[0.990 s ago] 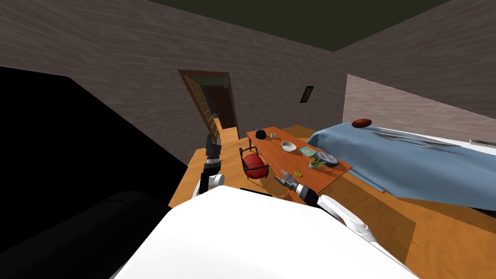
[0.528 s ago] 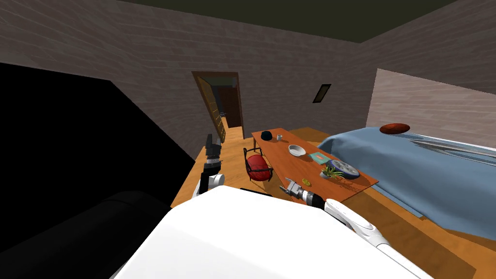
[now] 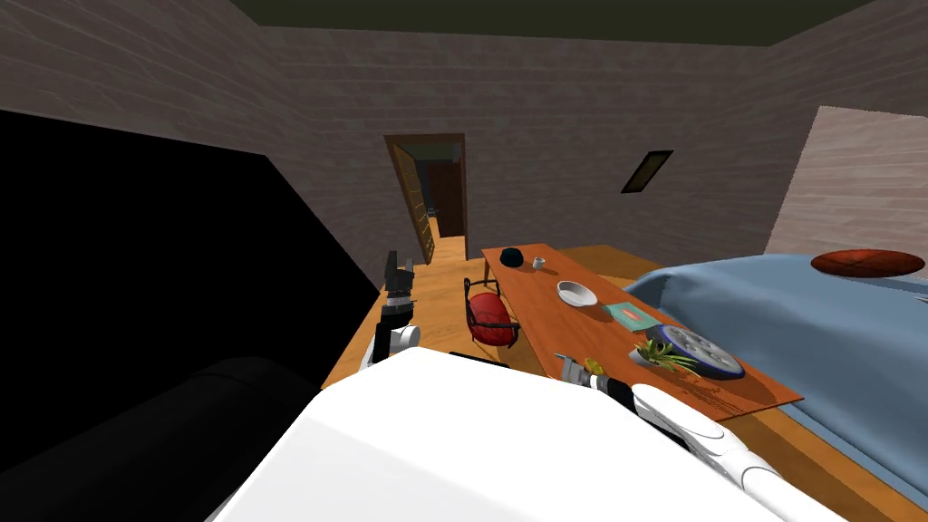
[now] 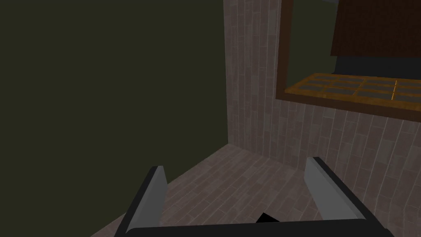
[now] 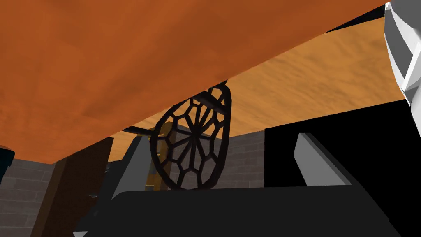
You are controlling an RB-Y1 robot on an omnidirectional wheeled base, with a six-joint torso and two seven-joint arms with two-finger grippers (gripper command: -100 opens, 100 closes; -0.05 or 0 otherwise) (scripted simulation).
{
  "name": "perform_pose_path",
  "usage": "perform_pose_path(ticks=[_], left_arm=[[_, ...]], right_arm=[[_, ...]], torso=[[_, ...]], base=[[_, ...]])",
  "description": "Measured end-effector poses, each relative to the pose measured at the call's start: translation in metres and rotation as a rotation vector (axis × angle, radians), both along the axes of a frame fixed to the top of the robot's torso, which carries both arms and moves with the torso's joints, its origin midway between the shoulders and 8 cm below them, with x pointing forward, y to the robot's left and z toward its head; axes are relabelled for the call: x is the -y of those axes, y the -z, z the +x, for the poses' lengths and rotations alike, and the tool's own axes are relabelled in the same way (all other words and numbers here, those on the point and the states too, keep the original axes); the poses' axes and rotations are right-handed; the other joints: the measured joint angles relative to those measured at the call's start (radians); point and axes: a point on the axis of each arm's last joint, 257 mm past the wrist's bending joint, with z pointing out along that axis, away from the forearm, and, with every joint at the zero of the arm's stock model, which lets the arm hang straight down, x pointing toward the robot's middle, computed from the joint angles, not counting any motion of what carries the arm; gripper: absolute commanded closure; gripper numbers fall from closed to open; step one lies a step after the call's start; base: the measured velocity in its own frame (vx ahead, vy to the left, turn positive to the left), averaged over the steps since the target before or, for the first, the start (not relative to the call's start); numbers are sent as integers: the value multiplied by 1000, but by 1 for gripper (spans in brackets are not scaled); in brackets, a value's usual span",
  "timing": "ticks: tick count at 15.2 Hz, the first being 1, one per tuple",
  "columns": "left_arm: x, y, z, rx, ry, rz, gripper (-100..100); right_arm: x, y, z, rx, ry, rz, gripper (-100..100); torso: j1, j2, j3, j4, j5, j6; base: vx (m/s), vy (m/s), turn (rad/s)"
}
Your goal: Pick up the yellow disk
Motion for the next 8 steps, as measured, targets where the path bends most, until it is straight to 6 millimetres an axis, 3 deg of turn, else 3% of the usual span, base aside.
perform_pose_path(ticks=[6,8], left_arm=[[0,0,0,0,0,0,0],[0,0,0,0,0,0,0]], right_arm=[[85,20,-53,-94,-116,-229,-100],[102,21,-60,-112,-138,-275,-100]], torso=[[0,0,0,0,0,0],[1,1,1,0,0,1]], base=[[56,-29,207],[34,-20,105]])
